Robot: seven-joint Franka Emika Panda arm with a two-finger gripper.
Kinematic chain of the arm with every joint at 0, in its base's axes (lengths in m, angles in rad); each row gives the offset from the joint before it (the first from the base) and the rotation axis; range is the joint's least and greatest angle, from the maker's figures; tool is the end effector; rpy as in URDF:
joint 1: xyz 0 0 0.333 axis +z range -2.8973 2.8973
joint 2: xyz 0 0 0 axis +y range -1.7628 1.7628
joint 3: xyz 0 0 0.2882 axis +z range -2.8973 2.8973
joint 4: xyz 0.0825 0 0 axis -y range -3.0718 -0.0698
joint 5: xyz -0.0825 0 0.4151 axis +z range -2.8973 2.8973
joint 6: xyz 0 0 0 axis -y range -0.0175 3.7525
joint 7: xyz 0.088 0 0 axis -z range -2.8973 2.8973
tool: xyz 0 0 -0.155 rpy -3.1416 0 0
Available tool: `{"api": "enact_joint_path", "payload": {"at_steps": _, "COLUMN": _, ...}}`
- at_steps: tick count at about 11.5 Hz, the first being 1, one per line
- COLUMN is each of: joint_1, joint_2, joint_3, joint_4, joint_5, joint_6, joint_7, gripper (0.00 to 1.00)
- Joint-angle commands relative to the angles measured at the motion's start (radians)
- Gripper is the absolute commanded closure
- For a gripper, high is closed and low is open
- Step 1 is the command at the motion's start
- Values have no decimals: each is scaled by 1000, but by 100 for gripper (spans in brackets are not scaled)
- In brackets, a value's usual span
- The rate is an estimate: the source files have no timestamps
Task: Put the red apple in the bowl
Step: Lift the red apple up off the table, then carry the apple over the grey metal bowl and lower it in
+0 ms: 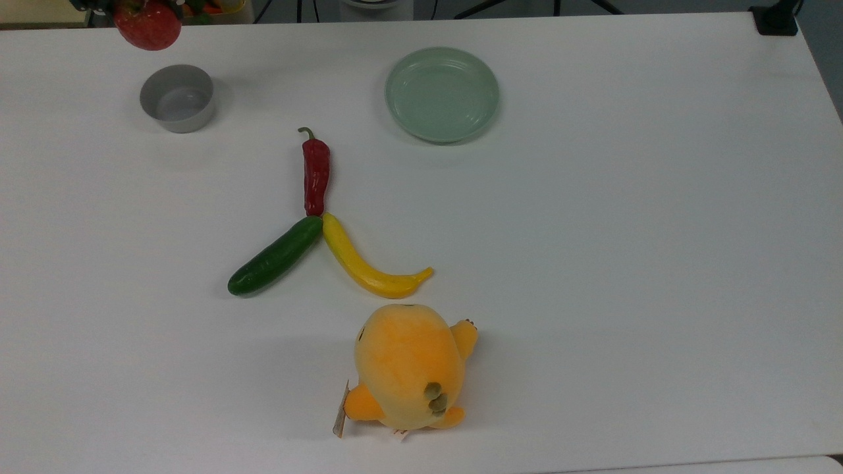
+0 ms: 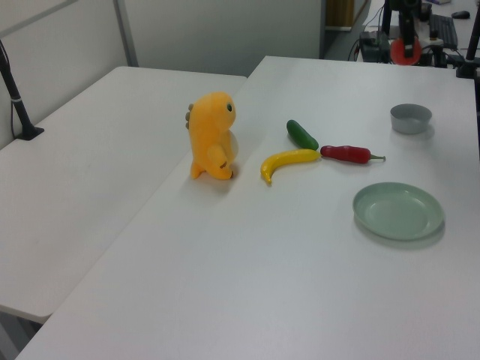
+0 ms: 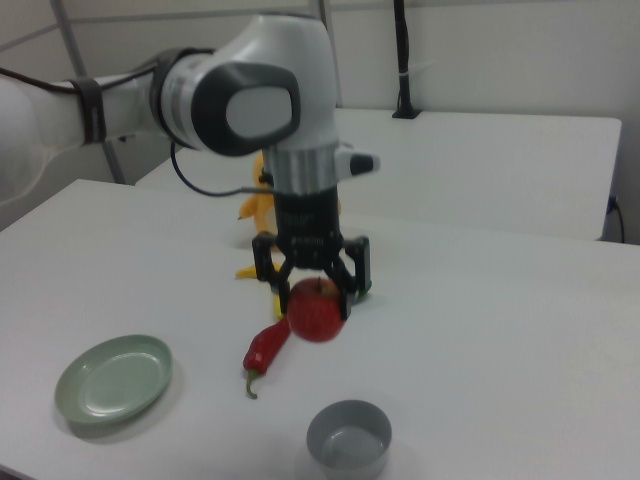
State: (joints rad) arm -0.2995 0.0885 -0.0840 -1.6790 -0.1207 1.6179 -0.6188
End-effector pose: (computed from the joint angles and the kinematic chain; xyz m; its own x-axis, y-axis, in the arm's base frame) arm 0.5454 -0.2385 0.4476 0.9509 0.2410 -0.1942 0.2487 -0.9685 0.0157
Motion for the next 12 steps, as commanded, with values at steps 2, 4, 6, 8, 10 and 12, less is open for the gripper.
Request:
{"api": "enact_joint_path", "payload": {"at_steps": 2, "joint_1": -15, "joint_2": -39, "joint_3": -10, "joint_4": -206, "joint_5": 9, "joint_6": 123, "joint_7": 141, "gripper": 61}}
{"api": "enact_joint_path", "payload": {"at_steps": 4, "joint_1": -20, "joint_2": -41, "joint_3": -11, "joint_4": -296, "joint_5": 7, "joint_6": 251, "joint_7": 159, "gripper": 61}}
{"api": "enact_joint_path", "payload": {"at_steps": 6, "joint_1": -35, "joint_2": -41, "joint_3": -20, "joint_4": -387, "joint_5": 7, "joint_6": 391, "joint_7": 159, "gripper": 61}}
{"api": "enact_joint_path", "payload": {"at_steps": 8, "joint_1": -38, "joint_2": -39, "joint_3": -43, "joint_4": -490, "joint_5": 6, "joint_6": 570, "joint_7": 159, "gripper": 61}}
{"api": "enact_joint_path", "payload": {"at_steps": 10, "joint_1": -46, "joint_2": -33, "joint_3": -63, "joint_4": -544, "joint_5": -2, "joint_6": 698, "joint_7": 157, "gripper": 61}}
{"api": "enact_joint_path", "payload": {"at_steps": 12, "joint_1": -47, "joint_2": -24, "joint_3": -63, "joint_4": -558, "joint_5": -2, "joint_6": 740, "joint_7": 157, "gripper": 61}}
